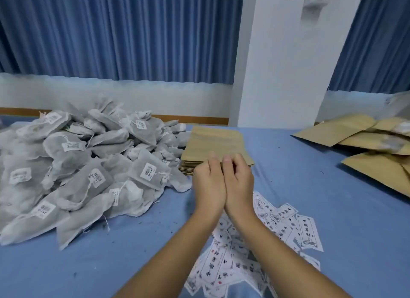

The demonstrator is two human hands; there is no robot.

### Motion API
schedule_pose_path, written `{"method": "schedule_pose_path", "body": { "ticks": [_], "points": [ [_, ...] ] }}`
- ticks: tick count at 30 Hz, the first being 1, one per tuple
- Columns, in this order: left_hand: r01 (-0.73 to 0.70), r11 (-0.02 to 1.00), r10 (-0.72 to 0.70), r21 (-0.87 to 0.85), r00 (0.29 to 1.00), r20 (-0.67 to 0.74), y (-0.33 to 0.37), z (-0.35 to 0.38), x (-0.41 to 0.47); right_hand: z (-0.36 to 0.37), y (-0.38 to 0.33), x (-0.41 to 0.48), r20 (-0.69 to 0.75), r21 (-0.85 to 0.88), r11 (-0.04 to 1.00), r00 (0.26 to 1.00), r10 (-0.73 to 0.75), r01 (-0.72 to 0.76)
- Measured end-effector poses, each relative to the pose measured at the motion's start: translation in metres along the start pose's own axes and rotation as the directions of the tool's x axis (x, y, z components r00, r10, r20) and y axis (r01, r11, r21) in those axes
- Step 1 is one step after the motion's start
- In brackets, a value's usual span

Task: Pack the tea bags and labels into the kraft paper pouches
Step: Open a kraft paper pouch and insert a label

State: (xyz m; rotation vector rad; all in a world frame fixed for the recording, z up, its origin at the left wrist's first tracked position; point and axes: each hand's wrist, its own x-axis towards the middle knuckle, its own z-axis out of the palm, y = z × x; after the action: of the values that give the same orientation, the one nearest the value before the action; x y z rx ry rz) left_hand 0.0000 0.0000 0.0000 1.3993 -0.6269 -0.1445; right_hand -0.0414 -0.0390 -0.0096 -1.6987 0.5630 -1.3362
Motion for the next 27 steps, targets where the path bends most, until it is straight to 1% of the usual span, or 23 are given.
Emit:
{"method": "schedule_pose_path", "body": {
  "ticks": [2, 3, 4, 5, 6, 7, 8, 9, 10, 12, 14, 16, 17, 20, 23, 25, 27],
  "points": [
    [0.043, 0.999, -0.042, 0.015, 0.999, -0.016, -0.009, 0.005, 0.022, 0.008, 0.010, 0.018, 0.018, -0.105, 0.994, 1.000, -0.002, 0.004],
    [0.085, 0.996, -0.085, 0.041, 0.996, -0.001, -0.019, 0.007, 0.035, 0.010, 0.019, 0.029, 0.057, -0.206, 0.978, 0.998, -0.021, 0.032],
    [0.110, 0.993, -0.112, 0.051, 0.993, 0.024, -0.028, 0.007, 0.045, 0.011, 0.024, 0.037, 0.113, -0.330, 0.941, 0.993, -0.042, 0.078],
    [0.137, 0.988, -0.140, 0.072, 0.989, 0.040, -0.040, 0.007, 0.052, 0.011, 0.033, 0.044, 0.163, -0.473, 0.867, 0.983, -0.087, 0.155],
    [0.177, 0.980, -0.182, 0.086, 0.982, 0.053, -0.052, 0.008, 0.056, 0.008, 0.041, 0.050, 0.227, -0.603, 0.764, 0.967, -0.112, 0.230],
    [0.232, 0.970, -0.237, 0.068, 0.969, 0.075, -0.064, 0.008, 0.059, 0.005, 0.052, 0.056, 0.295, -0.693, 0.658, 0.949, -0.113, 0.294],
    [0.285, 0.957, -0.288, 0.048, 0.952, 0.102, -0.072, 0.008, 0.059, 0.001, 0.060, 0.061, 0.377, -0.739, 0.575, 0.923, -0.080, 0.352],
    [0.337, 0.941, -0.338, 0.030, 0.933, 0.122, -0.079, 0.009, 0.059, -0.003, 0.068, 0.066, 0.445, -0.747, 0.540, 0.895, -0.027, 0.387],
    [0.378, 0.925, -0.378, 0.023, 0.916, 0.137, -0.082, 0.010, 0.060, -0.006, 0.074, 0.071, 0.487, -0.746, 0.534, 0.873, 0.031, 0.397],
    [0.409, 0.913, -0.404, -0.011, 0.905, 0.136, -0.086, 0.011, 0.058, -0.012, 0.083, 0.078, 0.541, -0.711, 0.569, 0.838, 0.067, 0.413],
    [0.385, 0.921, -0.375, -0.060, 0.917, 0.133, -0.088, 0.010, 0.055, -0.020, 0.090, 0.083, 0.509, -0.694, 0.603, 0.861, 0.024, 0.393],
    [0.344, 0.934, -0.327, -0.099, 0.932, 0.157, -0.086, 0.009, 0.050, -0.027, 0.091, 0.087, 0.494, -0.697, 0.590, 0.869, -0.017, 0.408],
    [0.334, 0.935, -0.314, -0.120, 0.936, 0.159, -0.085, 0.007, 0.048, -0.029, 0.091, 0.089, 0.515, -0.685, 0.588, 0.857, -0.028, 0.430],
    [0.330, 0.933, -0.309, -0.145, 0.939, 0.149, -0.083, 0.005, 0.047, -0.032, 0.087, 0.095, 0.606, -0.616, 0.627, 0.795, -0.008, 0.476],
    [0.337, 0.928, -0.315, -0.161, 0.938, 0.145, -0.082, 0.002, 0.047, -0.033, 0.084, 0.098, 0.650, -0.576, 0.665, 0.760, 0.020, 0.475],
    [0.331, 0.929, -0.306, -0.167, 0.939, 0.157, -0.083, 0.000, 0.047, -0.033, 0.082, 0.098, 0.634, -0.559, 0.694, 0.774, 0.003, 0.455],
    [0.333, 0.926, -0.301, -0.180, 0.936, 0.181, -0.084, -0.001, 0.046, -0.032, 0.080, 0.097, 0.580, -0.517, 0.741, 0.812, -0.065, 0.429]
  ]
}}
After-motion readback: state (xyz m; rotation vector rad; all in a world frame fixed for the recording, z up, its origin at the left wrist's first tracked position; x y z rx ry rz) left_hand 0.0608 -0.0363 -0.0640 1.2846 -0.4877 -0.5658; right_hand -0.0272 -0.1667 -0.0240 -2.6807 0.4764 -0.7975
